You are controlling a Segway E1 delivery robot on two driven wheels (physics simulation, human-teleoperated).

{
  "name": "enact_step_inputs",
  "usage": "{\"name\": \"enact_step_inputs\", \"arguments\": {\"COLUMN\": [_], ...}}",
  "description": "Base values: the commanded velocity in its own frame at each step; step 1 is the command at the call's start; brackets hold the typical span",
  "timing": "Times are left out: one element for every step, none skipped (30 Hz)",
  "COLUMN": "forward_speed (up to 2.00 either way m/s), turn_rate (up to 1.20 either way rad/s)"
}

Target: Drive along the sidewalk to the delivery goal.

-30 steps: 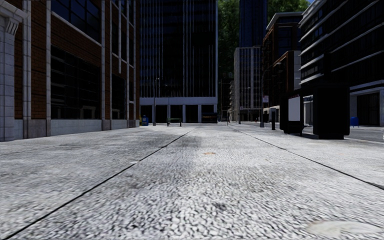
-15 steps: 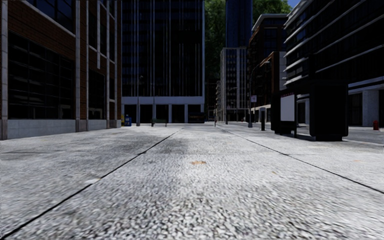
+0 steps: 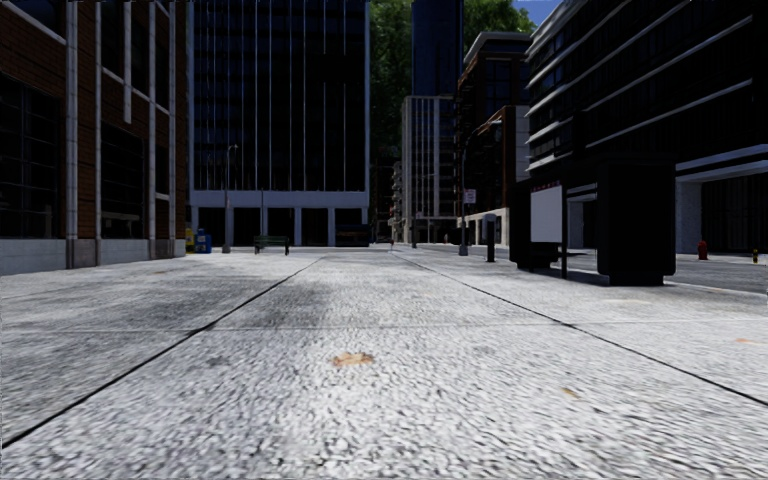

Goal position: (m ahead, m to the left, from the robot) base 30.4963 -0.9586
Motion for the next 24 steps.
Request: {"name": "enact_step_inputs", "arguments": {"forward_speed": [2.00,2.00,2.00,2.00,2.00,2.00,2.00,2.00,2.00,2.00,2.00,2.00,2.00,2.00,2.00,2.00,2.00,2.00,2.00,2.00,2.00,2.00,2.00,2.00], "turn_rate": [-0.34,-0.34,-0.34,-0.34,-0.34,-0.34,-0.34,-0.34,-0.34,-0.34,-0.30,0.00,0.00,0.00,0.00,0.00,0.00,0.00,0.00,0.00,0.00,0.00,0.00,0.00]}}
